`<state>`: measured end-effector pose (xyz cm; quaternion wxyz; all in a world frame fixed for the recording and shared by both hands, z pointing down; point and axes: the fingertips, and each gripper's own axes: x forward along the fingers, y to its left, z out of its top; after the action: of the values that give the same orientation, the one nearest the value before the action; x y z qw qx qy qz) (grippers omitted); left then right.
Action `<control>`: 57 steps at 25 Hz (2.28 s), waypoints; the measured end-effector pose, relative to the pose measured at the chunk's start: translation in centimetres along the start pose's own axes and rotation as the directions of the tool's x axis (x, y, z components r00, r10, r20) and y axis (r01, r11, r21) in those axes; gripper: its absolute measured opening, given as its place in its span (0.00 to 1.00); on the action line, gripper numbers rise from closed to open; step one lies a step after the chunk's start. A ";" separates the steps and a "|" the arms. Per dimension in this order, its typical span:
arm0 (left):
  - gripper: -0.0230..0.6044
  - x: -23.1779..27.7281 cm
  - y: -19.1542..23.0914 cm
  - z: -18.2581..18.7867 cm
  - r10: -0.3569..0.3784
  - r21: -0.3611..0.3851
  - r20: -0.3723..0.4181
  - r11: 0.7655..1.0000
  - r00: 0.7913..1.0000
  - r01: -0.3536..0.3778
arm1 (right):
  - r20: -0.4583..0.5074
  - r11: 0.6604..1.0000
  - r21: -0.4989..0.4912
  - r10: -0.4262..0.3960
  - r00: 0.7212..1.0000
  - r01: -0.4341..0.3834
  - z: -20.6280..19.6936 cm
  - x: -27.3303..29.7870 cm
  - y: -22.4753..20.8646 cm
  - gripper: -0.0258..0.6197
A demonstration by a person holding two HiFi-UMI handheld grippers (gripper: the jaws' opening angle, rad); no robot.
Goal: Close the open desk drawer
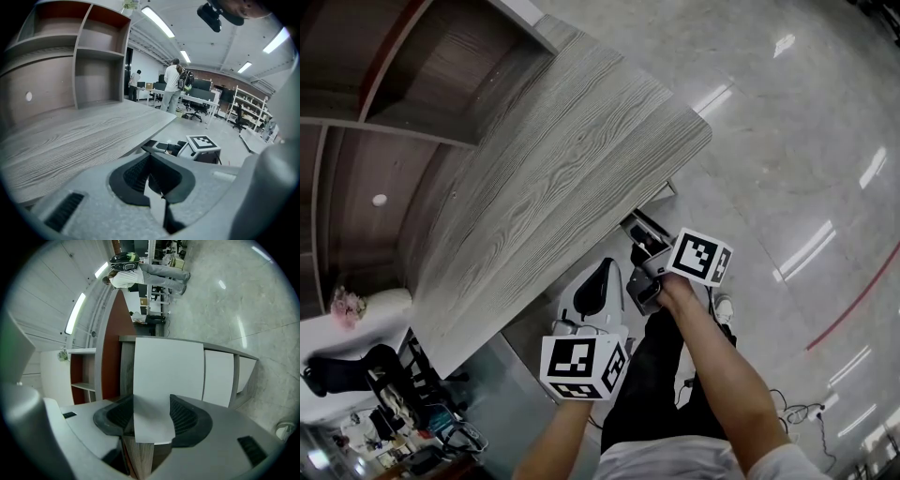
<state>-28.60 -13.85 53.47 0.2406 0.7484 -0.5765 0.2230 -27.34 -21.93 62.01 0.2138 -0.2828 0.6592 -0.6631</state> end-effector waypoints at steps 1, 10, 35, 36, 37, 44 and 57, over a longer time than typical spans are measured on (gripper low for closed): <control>0.04 0.0 0.1 0.0 0.001 -0.001 0.000 1.000 1.000 -0.001 | -0.002 1.000 0.000 0.001 1.000 -0.001 0.0 0.2 0.0 0.40; 0.04 0.1 0.5 0.4 0.007 -0.009 0.009 1.000 1.000 -0.006 | -0.012 1.000 -0.007 0.026 1.000 -0.026 0.2 0.4 -0.1 0.40; 0.04 -10.7 -4.1 5.6 0.192 -0.167 0.136 0.972 0.972 -0.168 | -0.251 0.724 -0.685 -0.133 0.959 -0.079 -3.9 -11.2 17.0 0.10; 0.04 -11.1 -4.1 6.0 0.206 -0.179 0.147 0.967 0.967 -0.179 | -0.260 0.697 -0.711 -0.132 0.957 -0.097 -4.0 -11.4 18.2 0.09; 0.04 -11.6 -4.0 6.5 0.222 -0.192 0.162 0.963 0.962 -0.190 | -0.270 0.669 -0.734 -0.130 0.954 -0.116 -4.2 -11.6 19.2 0.09; 0.04 -15.8 -4.5 7.4 0.279 -0.233 0.196 0.944 0.940 -0.232 | -0.303 0.522 -0.831 -0.140 0.943 -0.189 -7.2 -14.6 24.1 0.06; 0.04 -20.7 -6.4 8.7 0.324 -0.250 0.279 0.933 0.904 -0.258 | -0.328 0.350 -0.901 -0.163 0.930 -0.257 -9.4 -17.2 28.4 0.04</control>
<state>-26.76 -2.18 33.30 0.1859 0.6501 -0.7331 0.0726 -23.14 -4.69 32.39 -0.0916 -0.2067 0.9530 -0.2015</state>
